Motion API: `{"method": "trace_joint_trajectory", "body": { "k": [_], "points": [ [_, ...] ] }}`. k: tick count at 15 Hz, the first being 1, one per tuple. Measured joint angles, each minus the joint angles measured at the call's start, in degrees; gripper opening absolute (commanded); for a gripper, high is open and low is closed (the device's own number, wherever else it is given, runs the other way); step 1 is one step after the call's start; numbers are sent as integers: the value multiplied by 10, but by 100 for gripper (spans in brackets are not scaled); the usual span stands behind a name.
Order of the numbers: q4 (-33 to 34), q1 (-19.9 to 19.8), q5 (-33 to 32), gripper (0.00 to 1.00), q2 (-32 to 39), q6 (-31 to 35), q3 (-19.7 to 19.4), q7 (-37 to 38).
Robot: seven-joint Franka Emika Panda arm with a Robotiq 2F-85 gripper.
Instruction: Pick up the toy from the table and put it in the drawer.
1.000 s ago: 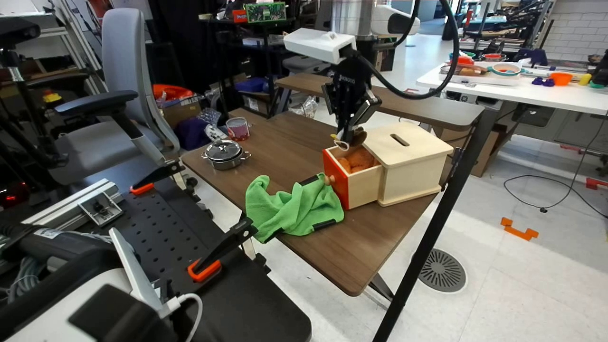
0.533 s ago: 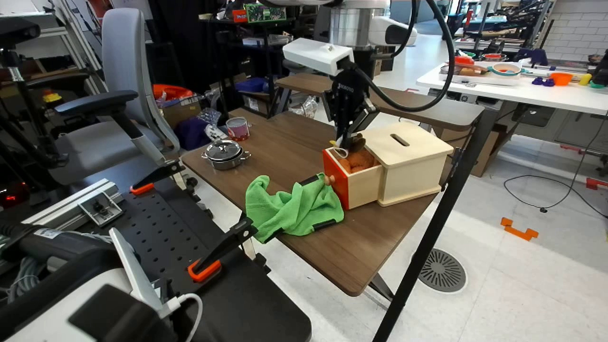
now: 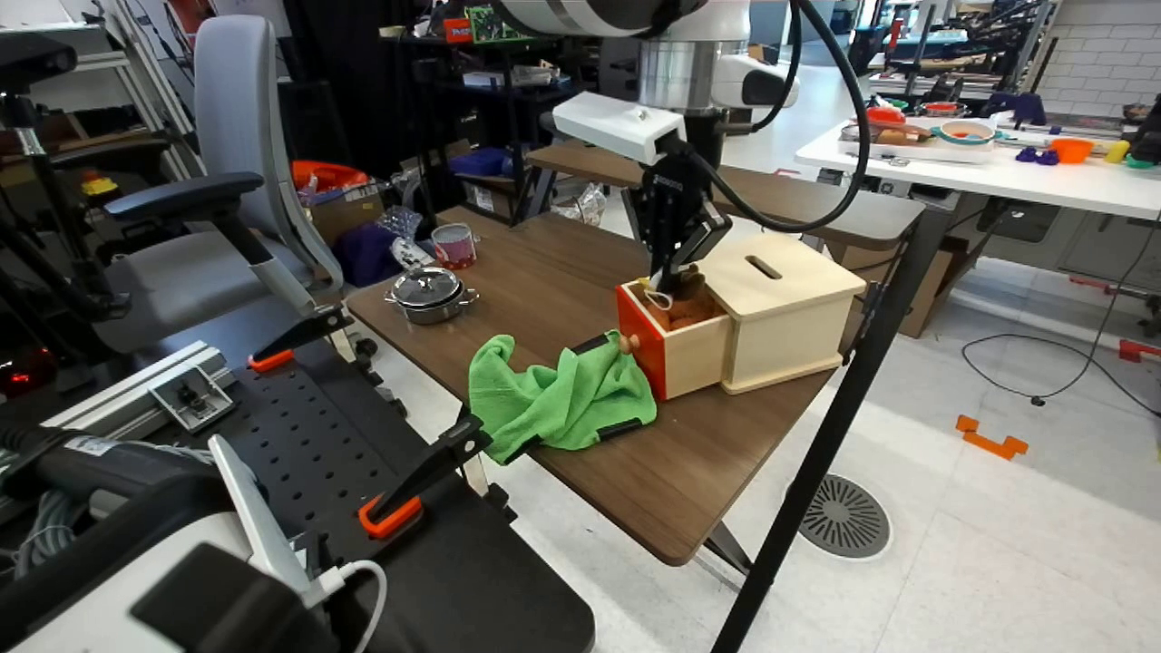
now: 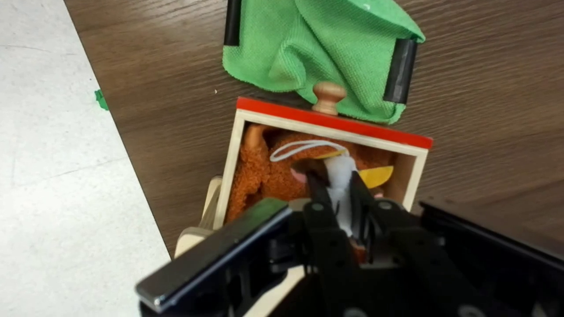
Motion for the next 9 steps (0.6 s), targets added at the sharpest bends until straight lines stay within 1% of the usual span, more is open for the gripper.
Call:
{"method": "trace_joint_trajectory", "body": {
  "k": [6, 7, 8, 9],
  "points": [
    [25, 6, -3, 4, 30, 4, -3, 1],
    [28, 6, -3, 40, 34, 4, -4, 1],
    [30, 7, -3, 41, 38, 4, -5, 1],
    [32, 8, -3, 48, 40, 4, -5, 1]
  ]
}}
